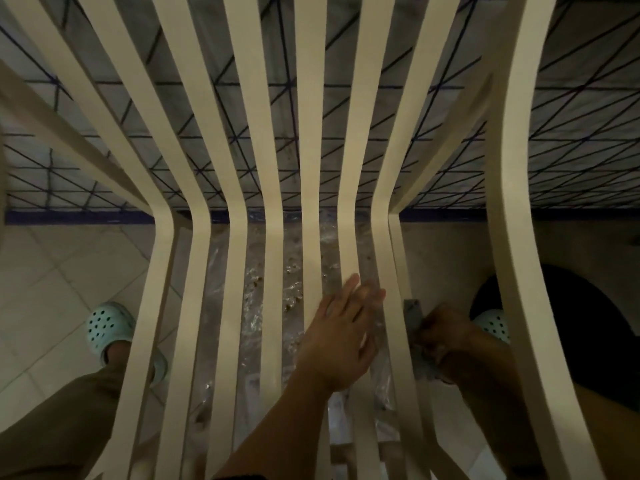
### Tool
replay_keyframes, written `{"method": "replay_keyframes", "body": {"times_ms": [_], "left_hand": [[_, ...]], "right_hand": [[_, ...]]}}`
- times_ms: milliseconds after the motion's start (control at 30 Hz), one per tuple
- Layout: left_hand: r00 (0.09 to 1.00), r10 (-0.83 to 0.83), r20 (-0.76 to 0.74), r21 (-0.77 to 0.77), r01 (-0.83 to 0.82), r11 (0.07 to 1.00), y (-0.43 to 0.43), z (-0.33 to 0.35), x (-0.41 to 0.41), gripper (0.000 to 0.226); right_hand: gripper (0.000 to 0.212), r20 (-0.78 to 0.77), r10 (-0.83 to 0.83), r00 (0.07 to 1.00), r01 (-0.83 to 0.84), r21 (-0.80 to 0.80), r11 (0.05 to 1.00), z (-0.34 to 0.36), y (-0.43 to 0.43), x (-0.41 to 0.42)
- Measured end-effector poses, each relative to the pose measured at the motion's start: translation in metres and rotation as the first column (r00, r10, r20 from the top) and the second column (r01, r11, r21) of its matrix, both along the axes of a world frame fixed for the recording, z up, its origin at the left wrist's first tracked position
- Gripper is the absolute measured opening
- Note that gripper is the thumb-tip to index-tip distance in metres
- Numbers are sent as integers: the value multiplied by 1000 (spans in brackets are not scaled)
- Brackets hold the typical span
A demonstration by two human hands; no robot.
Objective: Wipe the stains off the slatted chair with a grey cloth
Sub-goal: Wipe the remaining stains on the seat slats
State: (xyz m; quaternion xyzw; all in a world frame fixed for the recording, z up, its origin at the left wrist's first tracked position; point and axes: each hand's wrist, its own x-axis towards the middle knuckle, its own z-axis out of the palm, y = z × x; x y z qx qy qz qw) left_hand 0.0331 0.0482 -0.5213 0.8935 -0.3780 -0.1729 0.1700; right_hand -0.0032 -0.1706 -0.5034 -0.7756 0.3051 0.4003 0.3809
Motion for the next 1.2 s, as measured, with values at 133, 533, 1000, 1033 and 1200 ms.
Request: {"method": "replay_keyframes", "body": {"times_ms": [133,533,1000,1033,1200], "left_hand": [[999,39,29,-7,-38,999,3,-5,6,67],[1000,-5,14,58,5,998,-1,-16,14,69],[1000,21,-12,52,-20,998,-5,-15,4,69],[1000,15,-10,50,-14,999,-7,-15,4,69],[1000,-4,8,63,4,998,-6,-13,14,68]], "right_hand": [[15,133,9,991,0,-71,998,-22,-14,47],[23,305,-132,943,194,-181,964,-77,-45,176],[37,246,202,948,-74,-445,892,-62,-37,159],[36,242,219,945,-83,-472,878,-66,-40,161],[30,241,314,918,-171,-474,863,-71,-35,169]]}}
